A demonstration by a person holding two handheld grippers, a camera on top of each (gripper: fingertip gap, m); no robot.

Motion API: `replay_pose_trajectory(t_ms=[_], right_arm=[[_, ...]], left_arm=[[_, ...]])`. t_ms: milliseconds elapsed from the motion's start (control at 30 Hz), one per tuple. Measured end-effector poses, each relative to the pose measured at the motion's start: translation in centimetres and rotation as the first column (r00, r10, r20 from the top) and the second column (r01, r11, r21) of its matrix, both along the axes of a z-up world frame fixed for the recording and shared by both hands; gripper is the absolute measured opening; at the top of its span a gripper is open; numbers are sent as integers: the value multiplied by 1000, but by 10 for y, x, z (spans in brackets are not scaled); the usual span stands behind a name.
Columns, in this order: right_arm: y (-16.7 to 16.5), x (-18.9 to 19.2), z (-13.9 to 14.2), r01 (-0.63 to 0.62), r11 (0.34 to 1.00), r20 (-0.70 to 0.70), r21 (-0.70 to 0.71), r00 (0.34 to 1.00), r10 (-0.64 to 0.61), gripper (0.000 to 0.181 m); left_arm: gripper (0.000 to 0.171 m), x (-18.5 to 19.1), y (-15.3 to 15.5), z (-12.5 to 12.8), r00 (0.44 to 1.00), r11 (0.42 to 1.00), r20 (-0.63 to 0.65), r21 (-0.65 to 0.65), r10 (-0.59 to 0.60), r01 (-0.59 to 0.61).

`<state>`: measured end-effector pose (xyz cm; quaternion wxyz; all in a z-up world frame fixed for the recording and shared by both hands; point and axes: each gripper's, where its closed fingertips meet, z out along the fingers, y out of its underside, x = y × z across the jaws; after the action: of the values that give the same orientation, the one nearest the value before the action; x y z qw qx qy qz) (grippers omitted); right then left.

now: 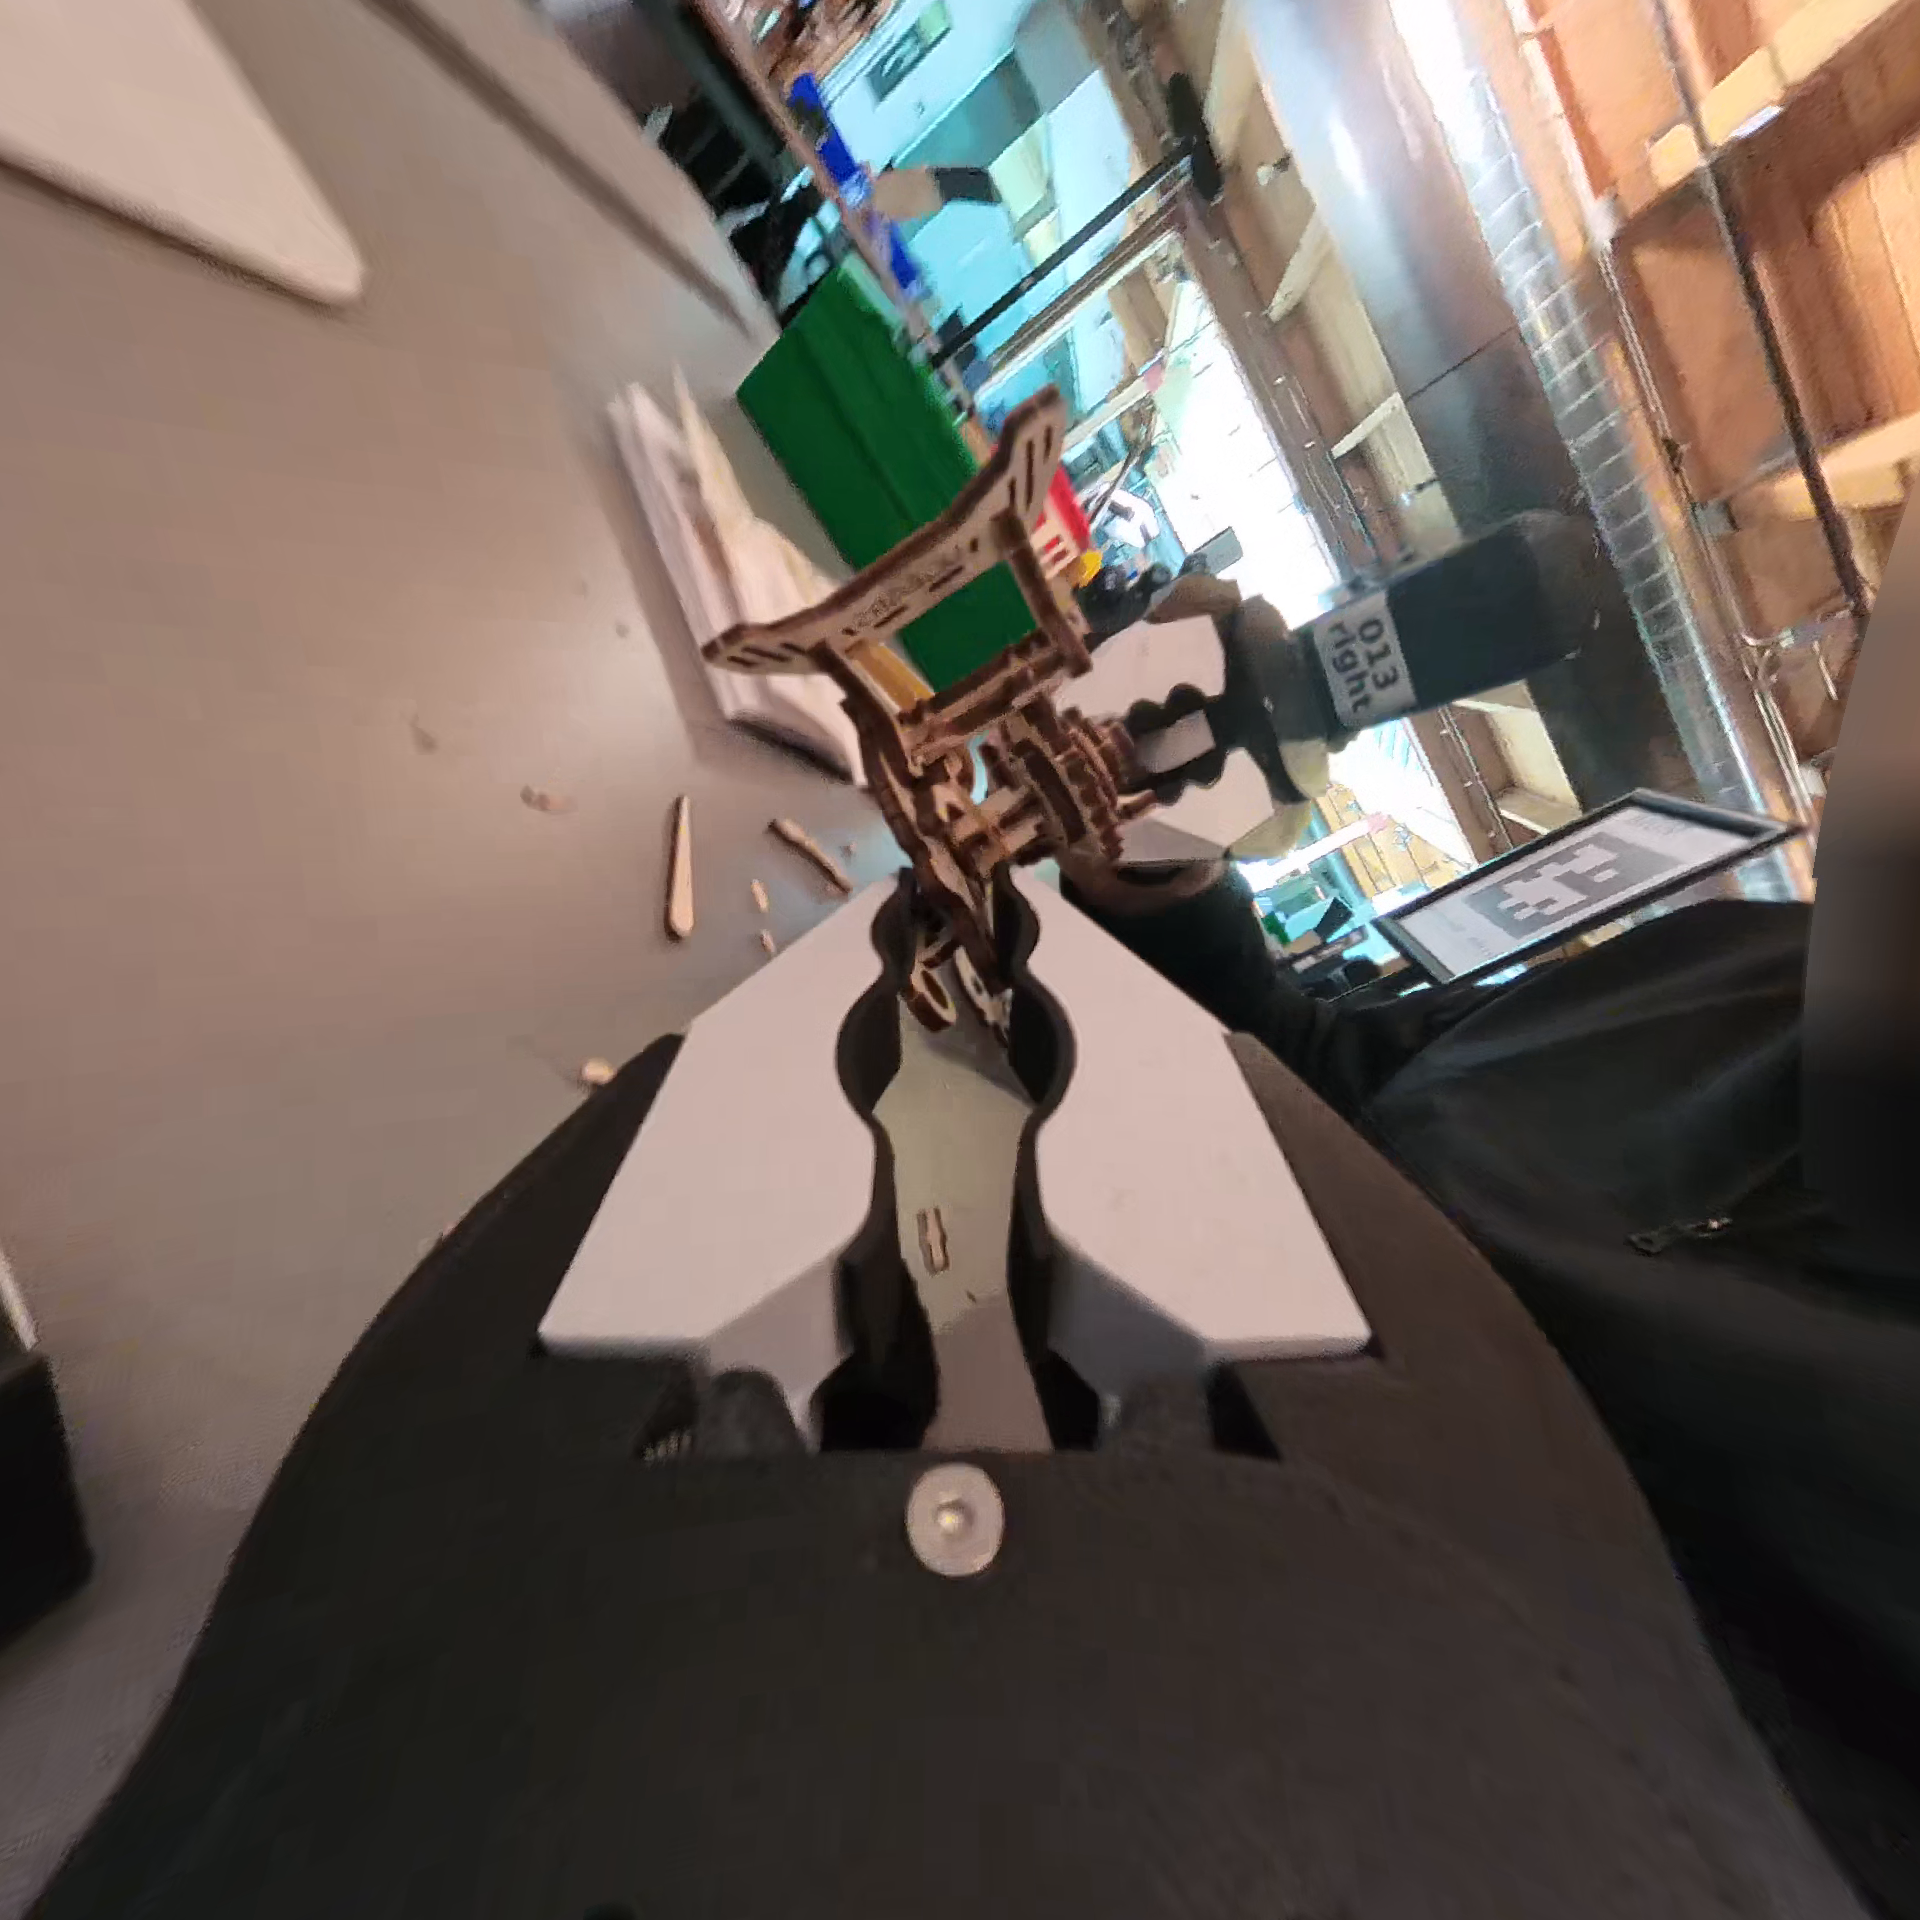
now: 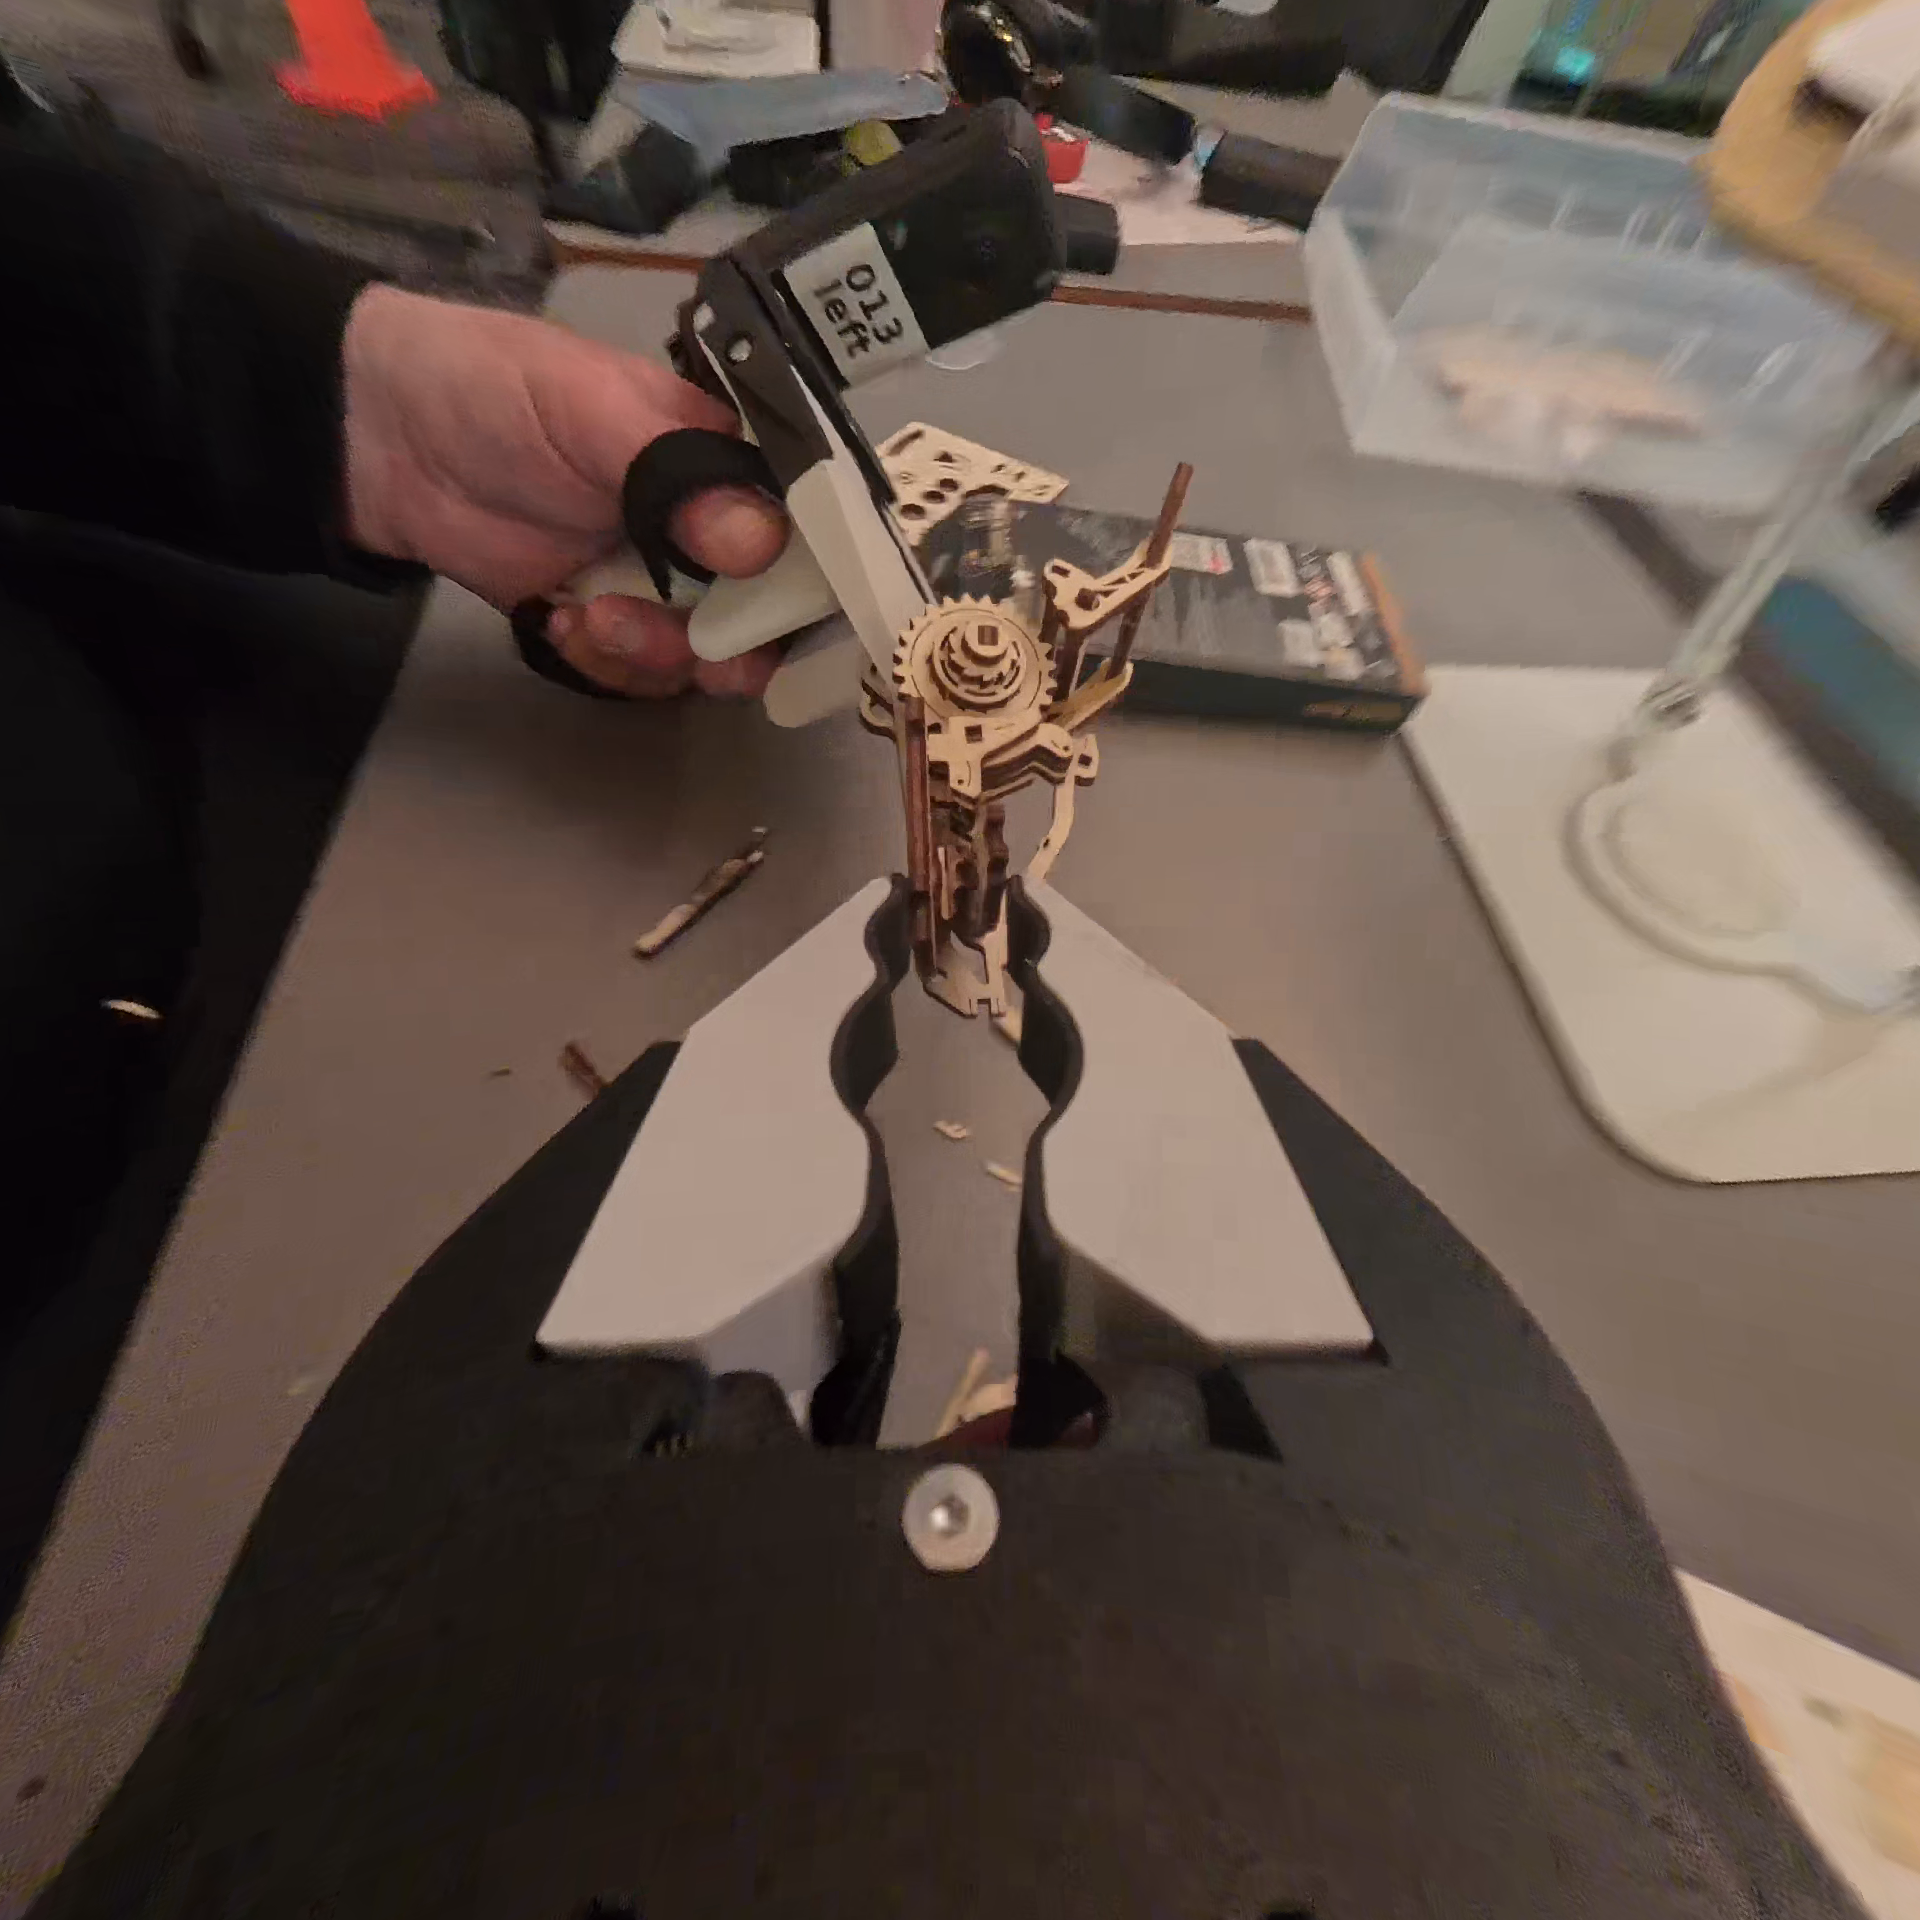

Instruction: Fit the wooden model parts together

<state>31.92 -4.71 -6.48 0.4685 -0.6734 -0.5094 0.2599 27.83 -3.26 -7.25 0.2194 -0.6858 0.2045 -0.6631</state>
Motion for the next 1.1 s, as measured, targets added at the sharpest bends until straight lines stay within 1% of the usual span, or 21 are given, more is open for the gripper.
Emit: replay_pose_trajectory(t_ms=[67, 133, 233, 267, 367, 400, 567, 633, 733, 833, 933, 1000, 1033, 1067, 1100], right_arm=[[-1, 1, 12, 17, 992, 73, 125, 997, -27, 27], [-6, 3, 31, 22, 977, 70, 214, 997, -38, 29], [-12, 11, 55, 65, 973, 19, 223, 997, -71, 31], [-14, 13, 61, 73, 967, 13, 243, 997, -79, 30], [-25, 7, 77, 58, 959, 9, 279, 998, -63, 34], [-28, 4, 82, 53, 955, 12, 293, 998, -59, 36], [-36, -11, 101, 16, 915, 71, 403, 996, -48, 30], [-41, -16, 104, -16, 899, 108, 438, 994, -35, 16], [-44, -15, 109, -35, 875, 160, 483, 986, -49, 13], [-48, -15, 113, -63, 836, 210, 546, 976, -64, 12], [-49, -16, 115, -85, 783, 268, 616, 958, -106, 12], [-51, -17, 118, -93, 758, 275, 646, 954, -118, 13], [-53, -17, 120, -87, 765, 263, 638, 958, -111, 13], [-54, -17, 122, -74, 786, 240, 613, 966, -96, 16], [-56, -14, 127, -47, 808, 199, 588, 976, -89, 26]], left_arm=[[11, -1, 2, 14, 999, 991, 40, 130, 16, -21], [11, -4, 3, 29, 996, 965, 82, 260, 22, -43], [11, -7, -2, 50, 988, 927, 153, 374, -24, -35], [11, -8, -4, 57, 983, 918, 178, 394, -44, -30], [11, -8, -11, 76, 957, 902, 257, 431, -130, 7], [12, -7, -13, 79, 951, 896, 268, 443, -152, 19], [11, 1, -27, 94, 923, 862, 292, 502, -251, 75], [11, 3, -28, 98, 914, 859, 304, 506, -268, 83], [11, 4, -31, 100, 904, 855, 314, 509, -292, 100], [11, 4, -34, 105, 892, 847, 325, 520, -314, 108], [11, 3, -34, 109, 884, 834, 334, 542, -327, 104], [11, 2, -36, 113, 878, 818, 337, 566, -340, 100], [11, 3, -37, 115, 881, 803, 326, 588, -343, 96], [11, 4, -36, 117, 892, 788, 308, 611, -330, 81], [11, 3, -35, 121, 901, 764, 296, 642, -317, 58]])
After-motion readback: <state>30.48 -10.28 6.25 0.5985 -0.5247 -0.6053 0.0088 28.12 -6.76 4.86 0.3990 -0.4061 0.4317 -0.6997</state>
